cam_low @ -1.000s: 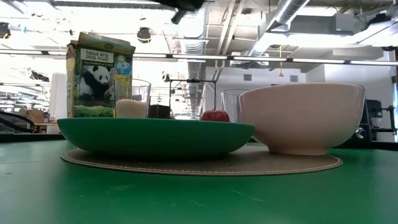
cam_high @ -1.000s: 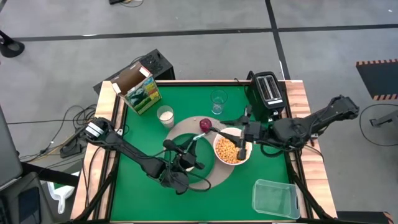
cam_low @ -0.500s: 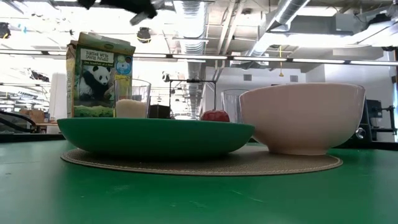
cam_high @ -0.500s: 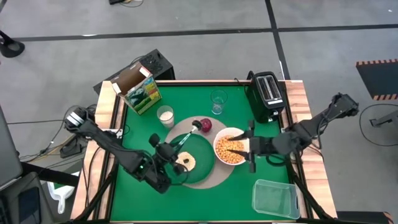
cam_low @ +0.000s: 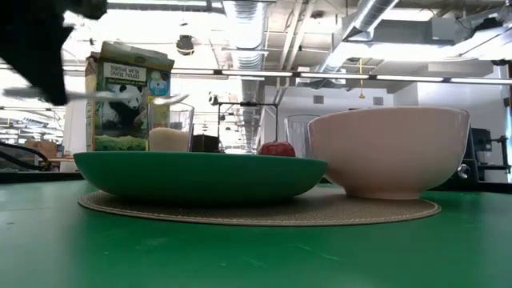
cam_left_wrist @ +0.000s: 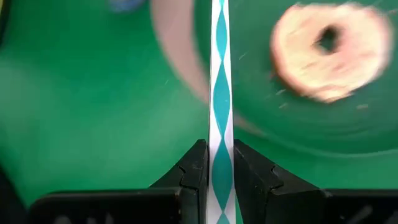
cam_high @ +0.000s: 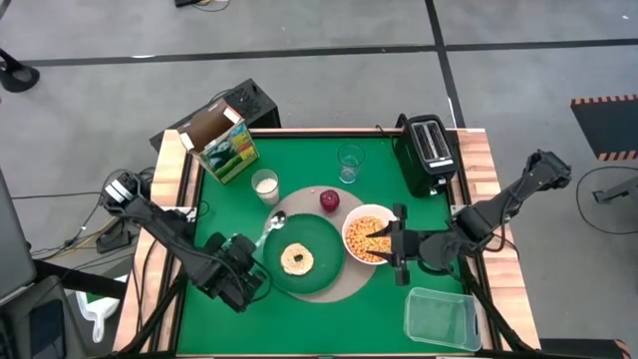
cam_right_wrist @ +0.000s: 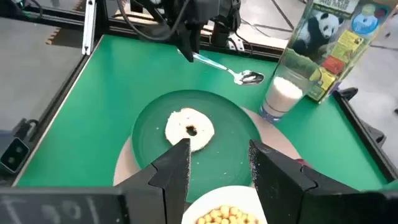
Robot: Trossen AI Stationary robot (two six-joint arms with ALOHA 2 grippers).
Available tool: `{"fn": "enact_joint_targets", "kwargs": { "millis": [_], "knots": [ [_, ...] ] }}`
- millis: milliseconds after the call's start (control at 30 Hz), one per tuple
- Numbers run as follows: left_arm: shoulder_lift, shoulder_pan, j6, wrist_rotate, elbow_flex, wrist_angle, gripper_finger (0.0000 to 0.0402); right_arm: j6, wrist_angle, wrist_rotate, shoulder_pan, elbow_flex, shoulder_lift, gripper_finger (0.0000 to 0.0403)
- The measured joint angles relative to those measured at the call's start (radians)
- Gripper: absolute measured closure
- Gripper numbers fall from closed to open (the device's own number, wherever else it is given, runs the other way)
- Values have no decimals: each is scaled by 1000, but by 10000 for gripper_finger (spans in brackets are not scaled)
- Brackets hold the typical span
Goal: Arrange a breakfast setting
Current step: Put the blue spoon beside the green plate
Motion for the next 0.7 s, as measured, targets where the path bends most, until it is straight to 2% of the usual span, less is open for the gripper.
{"fn": "enact_joint_targets", "kwargs": {
  "millis": [300, 600, 700],
  "knots": [
    [1, -55, -297, 75, -133, 19, 358, 35, -7, 8, 55, 0, 0, 214],
    [11, -56, -346, 100, -255, 258, 358, 24, -8, 20, 57, 0, 0, 214],
    [11, -56, -391, 97, -272, 264, 358, 25, -12, 22, 46, 0, 0, 214]
  ]
}}
